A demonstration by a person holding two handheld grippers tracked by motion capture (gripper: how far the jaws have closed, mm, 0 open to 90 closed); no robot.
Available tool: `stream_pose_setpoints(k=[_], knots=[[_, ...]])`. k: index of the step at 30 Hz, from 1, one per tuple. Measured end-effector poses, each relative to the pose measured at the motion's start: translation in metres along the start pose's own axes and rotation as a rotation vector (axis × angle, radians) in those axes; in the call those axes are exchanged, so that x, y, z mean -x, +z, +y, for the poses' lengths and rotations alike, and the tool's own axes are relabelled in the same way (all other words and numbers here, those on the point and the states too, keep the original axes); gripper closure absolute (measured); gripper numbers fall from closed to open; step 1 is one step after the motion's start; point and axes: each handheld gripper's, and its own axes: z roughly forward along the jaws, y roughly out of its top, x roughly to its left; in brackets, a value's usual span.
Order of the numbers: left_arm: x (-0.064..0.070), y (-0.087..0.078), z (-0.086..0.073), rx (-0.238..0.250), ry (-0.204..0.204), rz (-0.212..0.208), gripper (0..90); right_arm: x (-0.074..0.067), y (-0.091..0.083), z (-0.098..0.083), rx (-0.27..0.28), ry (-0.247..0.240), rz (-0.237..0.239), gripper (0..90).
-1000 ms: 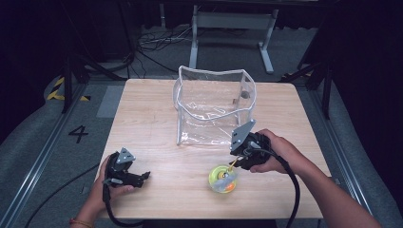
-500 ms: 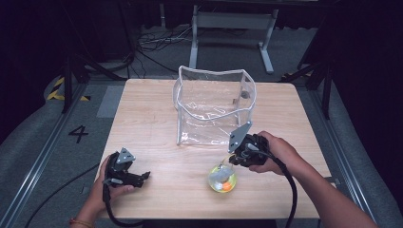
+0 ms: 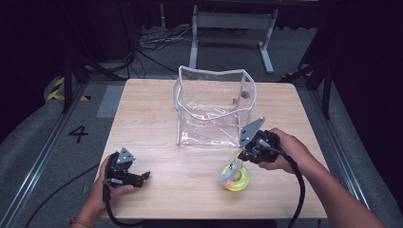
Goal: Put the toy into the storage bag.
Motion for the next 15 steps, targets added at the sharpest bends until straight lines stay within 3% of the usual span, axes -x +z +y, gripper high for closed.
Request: stream_pose_setpoints(k=[15], knots=[[0.000, 0.000, 0.000, -0.001, 0.001, 0.000, 0.5, 0.018, -0.035, -0.027, 0.014, 0.084, -0.087, 88.3]])
